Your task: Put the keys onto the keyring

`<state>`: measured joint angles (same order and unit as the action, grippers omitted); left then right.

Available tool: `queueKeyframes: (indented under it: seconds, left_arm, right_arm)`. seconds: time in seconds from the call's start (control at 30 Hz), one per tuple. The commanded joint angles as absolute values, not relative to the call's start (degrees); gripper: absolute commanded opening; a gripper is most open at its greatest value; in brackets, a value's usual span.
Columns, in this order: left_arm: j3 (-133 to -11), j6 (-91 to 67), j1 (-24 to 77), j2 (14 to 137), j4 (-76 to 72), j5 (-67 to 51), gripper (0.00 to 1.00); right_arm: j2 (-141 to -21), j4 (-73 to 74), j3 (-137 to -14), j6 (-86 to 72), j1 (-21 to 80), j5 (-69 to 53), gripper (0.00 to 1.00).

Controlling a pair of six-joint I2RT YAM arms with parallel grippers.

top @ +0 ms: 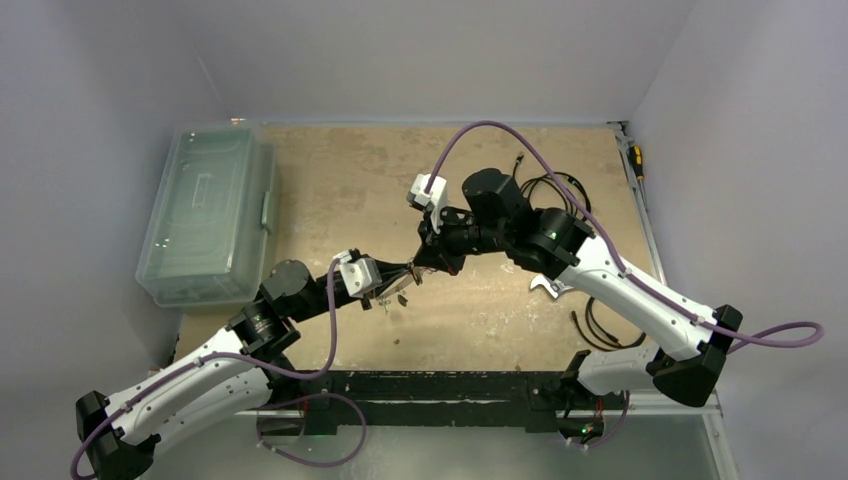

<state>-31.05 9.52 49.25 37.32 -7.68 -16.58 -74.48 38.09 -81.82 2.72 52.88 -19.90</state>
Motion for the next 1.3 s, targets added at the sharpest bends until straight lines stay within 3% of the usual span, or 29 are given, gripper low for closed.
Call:
queueKeyframes:
  seconds: [0.0,1.27]
  left_arm:
    - [-32.91,9.32,49.21,36.55,-11.26,-17.64,0.0]
    - [-32.89,9.19,49.17,36.26,-11.6,-18.77,0.0]
  right_arm:
    - [-73.17,36.43,-81.48,2.12,53.25,-17.47,0.0]
    - [-74.21,37.7,-81.98,-1.41,53.79,-9.87,0.0]
